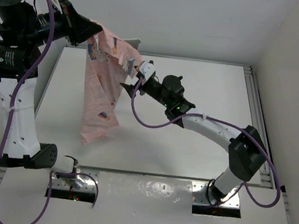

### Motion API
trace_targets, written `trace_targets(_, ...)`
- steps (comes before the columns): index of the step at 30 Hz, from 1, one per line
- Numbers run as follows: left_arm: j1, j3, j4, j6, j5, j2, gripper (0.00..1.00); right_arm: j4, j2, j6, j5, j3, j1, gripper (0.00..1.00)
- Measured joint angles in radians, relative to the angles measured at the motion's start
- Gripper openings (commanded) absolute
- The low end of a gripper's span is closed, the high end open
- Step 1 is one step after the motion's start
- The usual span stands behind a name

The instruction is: Put the pillow into the pillowcase

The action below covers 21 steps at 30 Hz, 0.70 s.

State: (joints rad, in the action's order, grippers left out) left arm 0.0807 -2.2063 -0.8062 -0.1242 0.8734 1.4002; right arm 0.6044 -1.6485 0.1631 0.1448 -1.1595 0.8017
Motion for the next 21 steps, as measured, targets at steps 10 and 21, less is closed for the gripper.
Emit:
trace_targets(10, 0.006, 0.015, -0.005, 0.010, -0.002, -0.001, 0.00, 0.084, -0.025, -0.194, -0.025, -0.023, -0.016, 0.58)
trace_targets(21, 0.012, 0.027, -0.006, 0.012, -0.001, -0.006, 0.00, 0.105, -0.087, -0.303, -0.187, -0.114, -0.013, 0.00)
